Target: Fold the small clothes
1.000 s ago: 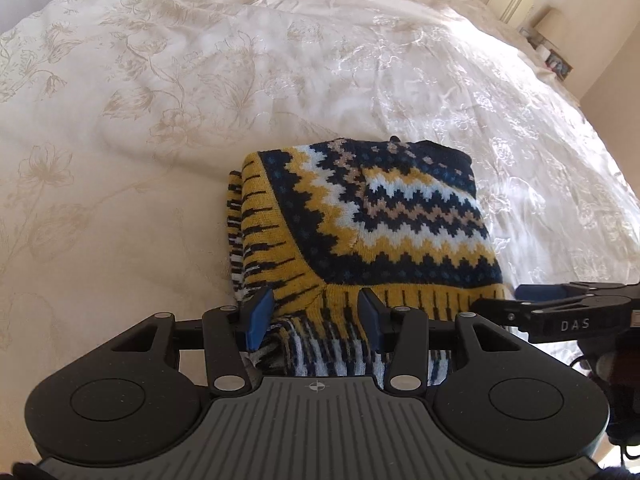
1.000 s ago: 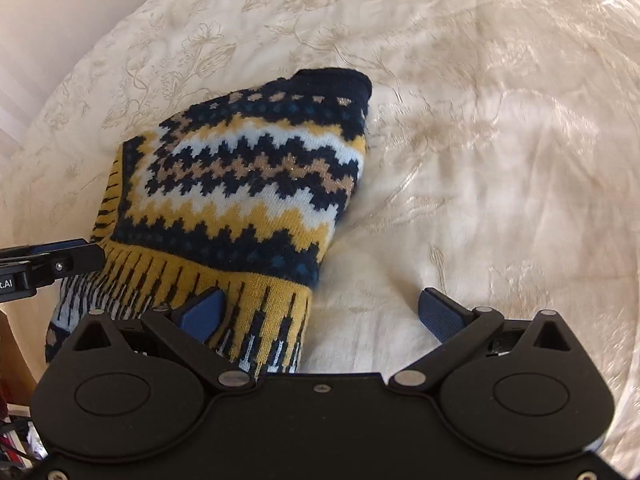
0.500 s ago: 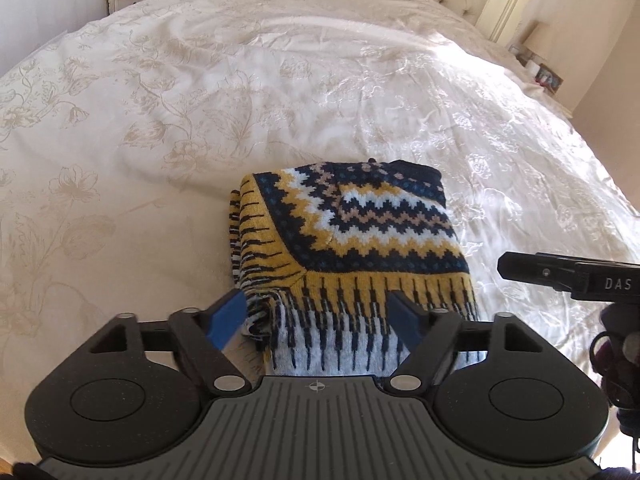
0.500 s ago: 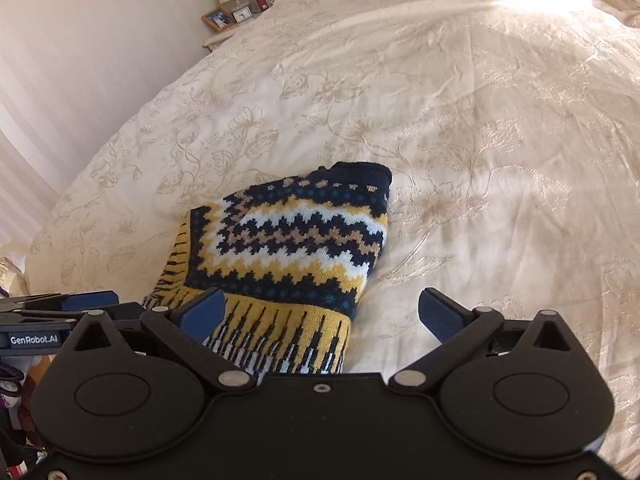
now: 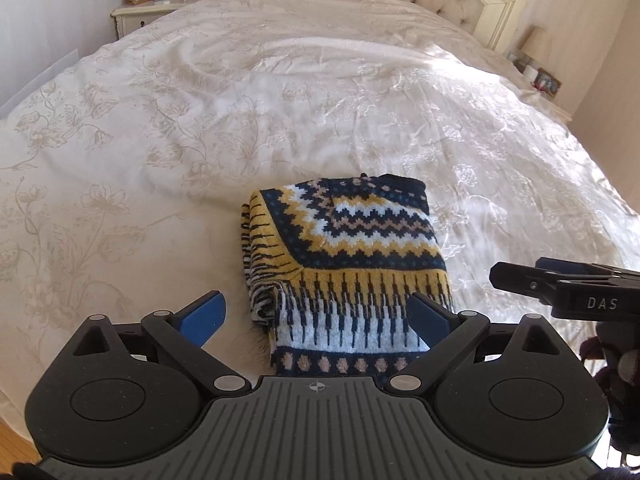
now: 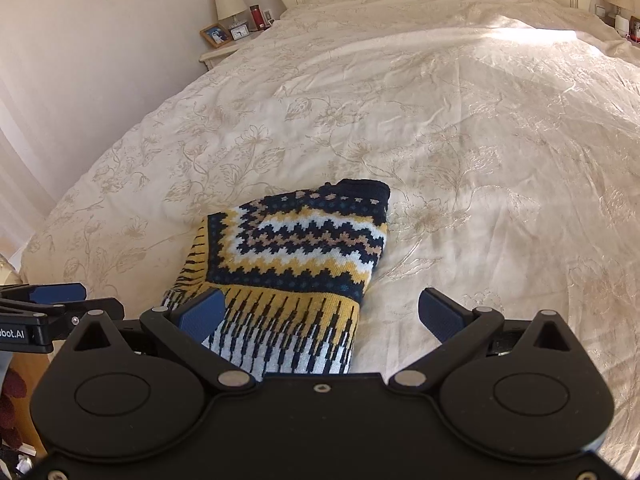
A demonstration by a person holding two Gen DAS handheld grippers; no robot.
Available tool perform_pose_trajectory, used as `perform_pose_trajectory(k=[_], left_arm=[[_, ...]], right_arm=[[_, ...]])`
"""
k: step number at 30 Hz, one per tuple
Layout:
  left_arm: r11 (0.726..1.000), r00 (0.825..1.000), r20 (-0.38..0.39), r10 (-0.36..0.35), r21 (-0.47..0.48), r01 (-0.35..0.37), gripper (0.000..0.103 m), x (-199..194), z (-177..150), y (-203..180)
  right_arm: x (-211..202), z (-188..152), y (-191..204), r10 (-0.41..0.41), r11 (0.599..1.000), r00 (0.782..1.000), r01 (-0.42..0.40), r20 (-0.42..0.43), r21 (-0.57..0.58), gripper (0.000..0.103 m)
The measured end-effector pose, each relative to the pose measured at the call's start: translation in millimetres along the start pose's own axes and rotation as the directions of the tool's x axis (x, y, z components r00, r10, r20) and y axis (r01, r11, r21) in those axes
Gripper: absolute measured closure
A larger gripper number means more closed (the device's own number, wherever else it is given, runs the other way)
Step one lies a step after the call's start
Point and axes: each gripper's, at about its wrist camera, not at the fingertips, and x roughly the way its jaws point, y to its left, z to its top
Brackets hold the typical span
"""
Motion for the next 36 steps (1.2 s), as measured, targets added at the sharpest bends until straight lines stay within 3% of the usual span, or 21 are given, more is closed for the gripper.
perform_pose_trajectory(k=[10,17,24,29,36], left_arm=[[0.995,0.996,-0.015,0.085,0.049,-0.084,0.007,-19,1,-7],[0.987,0.989,0.001,0.15,0.057,-0.15,0.009,-36,-3,-10],[0.989,0.99,0.025,0.142,0.036,-0.142,0.009,-56,-10,-8],[0.99,0.99,0.016,0.143,0.004,-0.143,0.01,-66,-20,-6],[0.985,0.985,0.011,0.171,0.028,-0.171,0.01,-75,-32,-6]], right_arm=[[-21,-13,12,-0.024,1.0,1.0,0.024,0.0,0.01,0.001],[-45,-24,26,-0.006,0.999,0.999,0.004,0.051,0.039,0.001],[-75,-27,49,-0.035,0.999,0.995,0.035,0.09,0.006,0.001],[-89,-33,54,-0.068,0.997,0.993,0.063,0.097,0.051,0.001],[-103,-46,64,-0.086,0.995,0.992,0.082,0.089,0.056,0.001]])
